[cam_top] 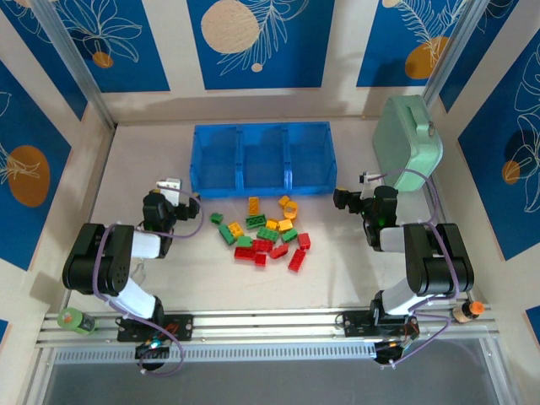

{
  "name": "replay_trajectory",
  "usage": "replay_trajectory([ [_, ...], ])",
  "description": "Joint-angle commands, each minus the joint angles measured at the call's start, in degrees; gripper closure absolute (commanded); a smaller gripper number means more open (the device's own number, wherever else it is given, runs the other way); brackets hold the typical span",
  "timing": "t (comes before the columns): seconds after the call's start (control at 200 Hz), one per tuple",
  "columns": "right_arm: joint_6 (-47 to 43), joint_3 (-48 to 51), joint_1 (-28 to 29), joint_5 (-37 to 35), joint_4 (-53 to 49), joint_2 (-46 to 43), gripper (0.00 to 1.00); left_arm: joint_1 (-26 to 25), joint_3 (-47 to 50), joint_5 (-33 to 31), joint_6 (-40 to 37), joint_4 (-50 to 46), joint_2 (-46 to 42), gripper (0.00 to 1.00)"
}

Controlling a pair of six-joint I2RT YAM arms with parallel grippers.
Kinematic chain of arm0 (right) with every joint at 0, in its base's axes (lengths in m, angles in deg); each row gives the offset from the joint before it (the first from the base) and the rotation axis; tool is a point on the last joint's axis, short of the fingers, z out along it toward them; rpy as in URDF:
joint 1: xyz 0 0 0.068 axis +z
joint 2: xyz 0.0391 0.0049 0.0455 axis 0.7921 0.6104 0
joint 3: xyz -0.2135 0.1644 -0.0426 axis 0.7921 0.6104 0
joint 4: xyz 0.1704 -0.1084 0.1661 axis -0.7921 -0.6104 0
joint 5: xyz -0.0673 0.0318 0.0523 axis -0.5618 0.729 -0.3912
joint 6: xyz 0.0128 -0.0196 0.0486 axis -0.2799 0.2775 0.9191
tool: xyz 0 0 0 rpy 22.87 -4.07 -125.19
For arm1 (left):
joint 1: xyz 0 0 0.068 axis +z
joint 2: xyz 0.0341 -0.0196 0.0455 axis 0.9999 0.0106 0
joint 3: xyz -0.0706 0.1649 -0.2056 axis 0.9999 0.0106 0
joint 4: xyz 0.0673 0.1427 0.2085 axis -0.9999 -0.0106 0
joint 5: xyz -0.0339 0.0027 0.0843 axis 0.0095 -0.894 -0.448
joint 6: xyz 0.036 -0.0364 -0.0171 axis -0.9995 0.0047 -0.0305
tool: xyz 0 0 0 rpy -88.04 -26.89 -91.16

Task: Sort the legos into containers by color
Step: Pick up the lego from the center of the table.

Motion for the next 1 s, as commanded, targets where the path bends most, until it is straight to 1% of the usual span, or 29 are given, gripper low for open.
replay_trajectory([
  [0.0, -0.22, -0.87, -0.14, 0.69, 0.57, 0.07, 0.01, 0.7, 0.11, 1.02, 0.35, 1.03, -0.89, 0.0],
  [0.33, -0.22, -1.01, -0.15, 0.75, 0.47, 0.06, 0.01, 0.57, 0.15, -0.39, 0.35, 1.24, -0.87, 0.0],
  [0.37, -0.22, -0.93, -0.15, 0.78, 0.51, 0.06, 0.01, 0.1, 0.42, -2.77, 0.52, 1.65, -1.0, 0.0],
  [0.445, -0.33, -1.19, -0.1, 1.33, 0.29, -0.63, 0.01, -2.34, 1.16, -11.33, 0.54, 1.41, -3.72, 0.0],
  [0.5, -1.89, -3.21, 0.79, 1.67, -6.42, -4.51, 0.01, -4.31, 0.26, -15.33, -0.58, -4.21, -8.24, 0.0],
  [0.56, -3.67, -6.56, 3.32, -0.5, -16.54, -9.88, 0.01, -6.11, -3.38, -20.41, -0.12, -14.96, -13.04, 0.0],
  [0.61, -5.32, -8.77, 5.84, -1.3, -21.56, -13.58, 0.01, -6.72, -7.64, -23.34, 2.47, -24.42, -16.06, 0.0],
  [0.685, -7.71, -13.14, 9.75, -3.56, -30.63, -18.19, 0.01, -6.7, -12.98, -20.88, 6.98, -36.59, -19.48, 0.0],
  [0.72, -6.3, -15.68, 10.94, -4.0, -35.28, -19.21, 0.01, -6.76, -15.0, -18.71, 9.38, -40.6, -20.79, 0.0],
  [0.76, 0.85, -18.12, 11.06, -4.92, -41.8, -19.33, 0.01, -6.78, -16.83, -15.33, 12.04, -44.91, -22.19, 0.0],
  [0.805, 13.27, -20.77, 10.24, -6.48, -51.35, -18.6, 0.01, -6.82, -18.08, -11.14, 14.62, -48.0, -23.84, 0.0],
  [0.825, 17.07, -22.09, 9.54, -5.71, -55.34, -18.13, 0.01, -6.89, -18.37, -9.42, 15.74, -48.8, -24.52, 0.0],
  [0.84, 18.36, -22.83, 8.77, -3.62, -57.65, -17.65, 0.01, -7.01, -18.42, -8.21, 16.44, -49.5, -25.05, 0.0],
  [0.865, 18.94, -23.73, 7.47, 0.52, -59.51, -16.97, 0.01, -7.39, -18.51, -7.04, 17.48, -50.33, -25.91, 0.0],
  [0.89, 20.33, -24.17, 6.7, 2.0, -61.02, -16.57, 0.01, -7.75, -18.64, -6.81, 18.47, -51.39, -26.6, 0.0],
  [0.936, 22.58, -23.67, 6.82, 1.59, -62.1, -16.84, 0.01, -9.04, -19.11, -6.76, 19.37, -54.29, -27.59, 0.0],
  [0.996, 23.53, -21.18, 9.08, -1.05, -60.02, -19.04, 0.01, -10.92, -20.22, -7.53, 19.47, -58.73, -28.12, 0.0],
])
